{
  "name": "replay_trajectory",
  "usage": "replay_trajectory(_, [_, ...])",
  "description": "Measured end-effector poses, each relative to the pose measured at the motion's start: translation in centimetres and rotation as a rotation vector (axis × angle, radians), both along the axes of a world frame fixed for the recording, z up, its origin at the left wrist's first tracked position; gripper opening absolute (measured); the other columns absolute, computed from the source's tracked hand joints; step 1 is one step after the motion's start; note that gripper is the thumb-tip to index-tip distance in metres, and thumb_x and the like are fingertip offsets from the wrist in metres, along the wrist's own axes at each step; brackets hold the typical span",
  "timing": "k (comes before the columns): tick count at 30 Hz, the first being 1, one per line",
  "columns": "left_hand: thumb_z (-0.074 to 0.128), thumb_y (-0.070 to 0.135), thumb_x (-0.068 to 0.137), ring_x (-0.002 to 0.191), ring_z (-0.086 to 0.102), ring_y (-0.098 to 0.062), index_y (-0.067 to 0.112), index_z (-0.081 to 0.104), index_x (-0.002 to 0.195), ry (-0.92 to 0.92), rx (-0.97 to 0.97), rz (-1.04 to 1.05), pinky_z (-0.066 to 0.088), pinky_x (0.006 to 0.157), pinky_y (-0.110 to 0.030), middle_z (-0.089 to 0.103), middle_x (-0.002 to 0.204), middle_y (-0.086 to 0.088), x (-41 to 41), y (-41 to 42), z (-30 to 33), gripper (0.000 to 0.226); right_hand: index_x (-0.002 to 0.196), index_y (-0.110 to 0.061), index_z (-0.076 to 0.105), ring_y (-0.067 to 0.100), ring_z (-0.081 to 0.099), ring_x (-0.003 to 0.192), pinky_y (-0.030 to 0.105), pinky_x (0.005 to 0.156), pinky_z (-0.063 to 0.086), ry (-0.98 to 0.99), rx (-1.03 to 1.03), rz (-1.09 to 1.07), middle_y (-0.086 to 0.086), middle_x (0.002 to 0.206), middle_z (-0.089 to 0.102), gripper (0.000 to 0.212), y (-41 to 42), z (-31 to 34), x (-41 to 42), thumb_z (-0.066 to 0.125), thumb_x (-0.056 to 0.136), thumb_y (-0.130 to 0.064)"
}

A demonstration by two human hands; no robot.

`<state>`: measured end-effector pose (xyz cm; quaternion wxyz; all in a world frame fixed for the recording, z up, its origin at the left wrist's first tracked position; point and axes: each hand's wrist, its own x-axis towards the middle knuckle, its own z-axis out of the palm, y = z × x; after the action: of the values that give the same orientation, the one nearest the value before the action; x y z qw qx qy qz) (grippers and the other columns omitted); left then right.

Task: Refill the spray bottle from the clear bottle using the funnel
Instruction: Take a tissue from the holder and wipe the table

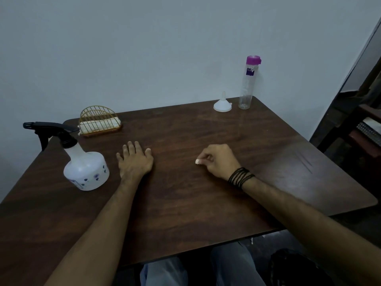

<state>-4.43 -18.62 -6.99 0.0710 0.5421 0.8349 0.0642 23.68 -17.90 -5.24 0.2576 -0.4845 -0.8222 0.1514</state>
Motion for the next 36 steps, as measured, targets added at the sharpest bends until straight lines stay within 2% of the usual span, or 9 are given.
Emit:
replay_trajectory(5, [0.015,0.056,0.104,0.156,-0.001,-0.028,0.011,0.006,0.161,0.011,0.003,-0.029,-0.001,0.124,-0.051,0.000,0.169,-0.011,-0.1,-0.4,0.0,0.073,0.089,-0.026,0.081,0.014,0.065,0.095,0.033,0.091,0.054,-0.016,-0.010,-0.342,-0.005,0.094,0.076,0.008,7.7,0.6,5.7,0.079,0.083,-0.032])
replay_trajectory(9, [0.015,0.055,0.104,0.156,-0.002,-0.028,0.011,0.006,0.161,0.017,-0.004,-0.025,-0.001,0.124,-0.052,0.000,0.169,-0.012,0.0,-0.2,0.0,0.073,0.089,-0.024,0.081,0.016,0.071,0.096,0.032,0.093,0.056,0.062,-0.117,-0.544,-0.003,0.096,0.078,0.012,10.9,1.0,9.4,0.082,0.081,-0.032])
replay_trajectory(13, [0.014,0.053,0.104,0.156,-0.002,-0.030,0.010,0.005,0.161,0.026,-0.011,0.005,0.000,0.124,-0.053,-0.001,0.169,-0.013,0.2,0.2,-0.3,0.072,0.088,-0.023,0.081,0.011,0.071,0.089,0.024,0.090,0.052,0.082,-0.123,-0.490,-0.005,0.092,0.078,0.013,9.2,1.0,7.0,0.081,0.082,-0.034])
replay_trajectory(19, [0.014,0.054,0.104,0.156,-0.001,-0.029,0.010,0.006,0.161,0.024,-0.007,-0.002,-0.001,0.124,-0.052,0.000,0.169,-0.013,0.2,0.0,0.1,0.072,0.087,-0.025,0.081,-0.005,0.059,0.066,0.015,0.075,0.048,0.032,-0.093,-0.057,-0.011,0.087,0.075,0.012,2.5,0.3,-3.5,0.081,0.082,-0.037])
replay_trajectory(22, [0.014,0.055,0.103,0.156,-0.002,-0.028,0.012,0.006,0.161,0.014,-0.012,-0.010,-0.001,0.124,-0.051,0.000,0.169,-0.011,0.1,-0.3,0.3,0.073,0.087,-0.024,0.082,-0.001,0.061,0.069,0.017,0.075,0.053,0.051,-0.111,0.033,-0.007,0.088,0.075,0.011,1.6,0.2,-5.4,0.082,0.082,-0.033])
replay_trajectory(24, [0.014,0.056,0.103,0.156,-0.001,-0.027,0.012,0.006,0.161,0.009,-0.013,-0.018,-0.001,0.125,-0.051,0.000,0.169,-0.011,0.0,-0.4,0.4,0.073,0.087,-0.023,0.082,-0.001,0.063,0.069,0.018,0.077,0.055,0.043,-0.107,-0.015,-0.006,0.087,0.077,0.010,3.3,0.1,-3.7,0.083,0.081,-0.031])
replay_trajectory(27, [0.015,0.057,0.103,0.156,-0.001,-0.027,0.012,0.006,0.161,0.009,-0.014,-0.031,0.000,0.125,-0.051,0.000,0.169,-0.010,-0.2,-0.5,0.4,0.073,0.086,-0.022,0.082,0.008,0.072,0.080,0.025,0.086,0.057,0.076,-0.090,-0.290,-0.003,0.088,0.079,0.007,7.3,0.6,2.2,0.081,0.081,-0.027])
replay_trajectory(31, [0.014,0.057,0.103,0.156,-0.002,-0.027,0.013,0.005,0.161,0.016,-0.012,-0.019,-0.001,0.125,-0.051,-0.001,0.169,-0.010,0.0,-0.3,0.1,0.073,0.088,-0.020,0.081,0.016,0.072,0.094,0.031,0.098,0.054,0.128,-0.120,-0.585,0.000,0.093,0.079,0.012,10.2,0.9,10.7,0.082,0.081,-0.030])
replay_trajectory(36, [0.015,0.055,0.103,0.156,-0.002,-0.028,0.012,0.005,0.161,0.020,-0.007,0.004,-0.001,0.125,-0.051,-0.001,0.169,-0.012,0.3,-0.1,0.0,0.073,0.088,-0.021,0.081,0.011,0.071,0.090,0.028,0.095,0.055,0.144,-0.136,-0.566,-0.003,0.091,0.078,0.008,8.3,0.6,9.8,0.081,0.082,-0.027])
